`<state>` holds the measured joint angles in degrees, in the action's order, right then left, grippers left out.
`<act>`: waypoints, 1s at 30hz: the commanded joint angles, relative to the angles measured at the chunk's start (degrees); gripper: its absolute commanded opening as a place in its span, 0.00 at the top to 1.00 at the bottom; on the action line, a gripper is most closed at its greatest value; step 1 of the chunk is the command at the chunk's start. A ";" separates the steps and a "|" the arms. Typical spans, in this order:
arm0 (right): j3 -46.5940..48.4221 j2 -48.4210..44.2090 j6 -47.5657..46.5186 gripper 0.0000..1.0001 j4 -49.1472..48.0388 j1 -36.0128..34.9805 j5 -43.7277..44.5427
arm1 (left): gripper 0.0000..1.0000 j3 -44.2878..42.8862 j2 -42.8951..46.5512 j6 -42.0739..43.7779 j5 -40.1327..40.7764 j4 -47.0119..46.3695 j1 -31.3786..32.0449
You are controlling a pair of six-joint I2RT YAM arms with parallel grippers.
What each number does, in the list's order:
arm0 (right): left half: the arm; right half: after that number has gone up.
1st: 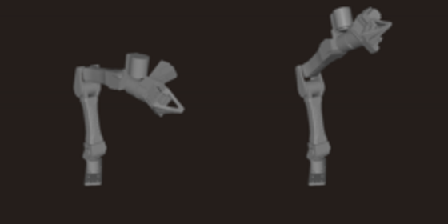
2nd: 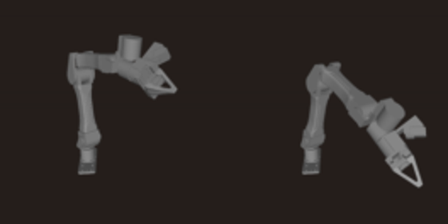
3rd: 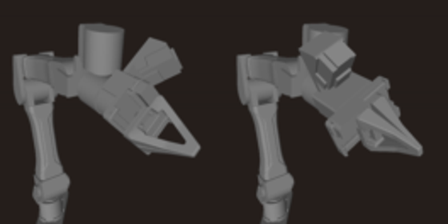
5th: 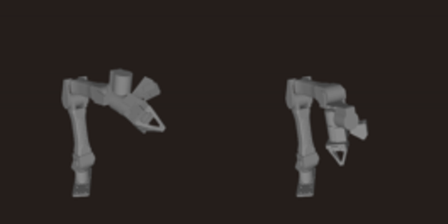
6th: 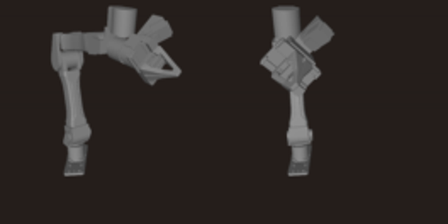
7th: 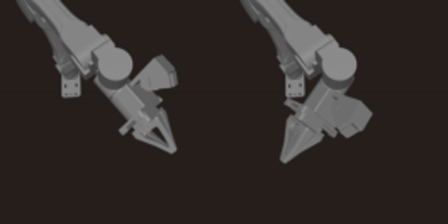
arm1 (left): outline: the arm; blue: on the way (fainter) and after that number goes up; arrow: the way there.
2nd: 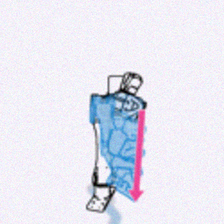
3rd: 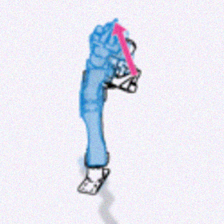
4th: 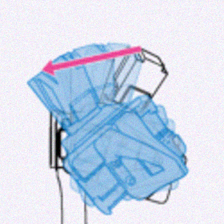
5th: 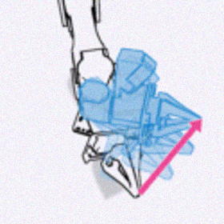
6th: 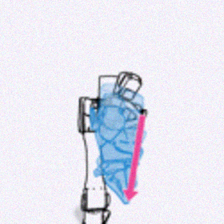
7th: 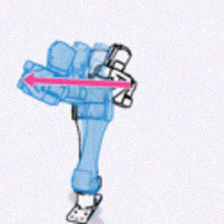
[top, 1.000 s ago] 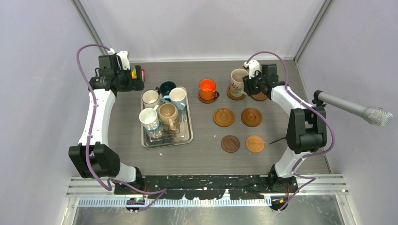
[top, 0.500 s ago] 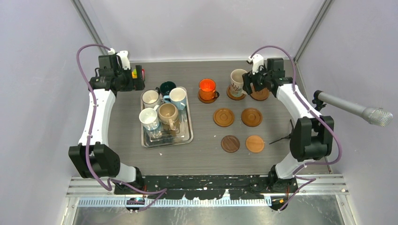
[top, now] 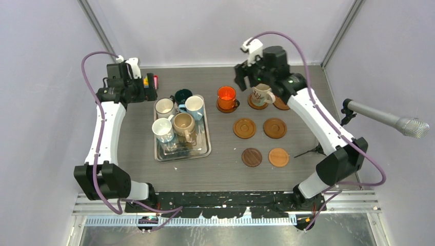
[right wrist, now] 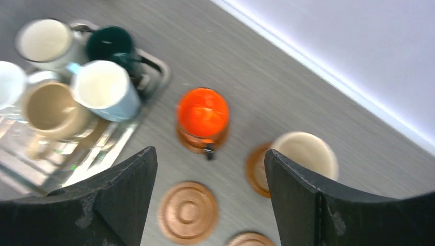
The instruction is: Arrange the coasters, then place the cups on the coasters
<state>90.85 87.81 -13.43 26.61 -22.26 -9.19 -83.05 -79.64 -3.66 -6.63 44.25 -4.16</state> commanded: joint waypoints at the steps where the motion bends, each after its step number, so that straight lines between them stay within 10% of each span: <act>1: 5.05 5.33 12.76 0.19 6.20 -8.80 4.66 | 0.00 1.01 3.16 -2.39 2.65 -2.38 -0.32; 14: 8.52 21.05 26.87 0.22 7.24 -31.01 7.98 | 0.00 1.17 6.73 -1.94 9.89 -1.29 -1.43; 30: 17.77 35.74 31.53 0.28 7.29 -34.59 15.89 | 0.00 3.18 7.30 -3.19 9.05 -0.67 -1.61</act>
<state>105.10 121.67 16.36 34.79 -56.55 2.81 -80.38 -74.22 -6.02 1.98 44.45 -5.39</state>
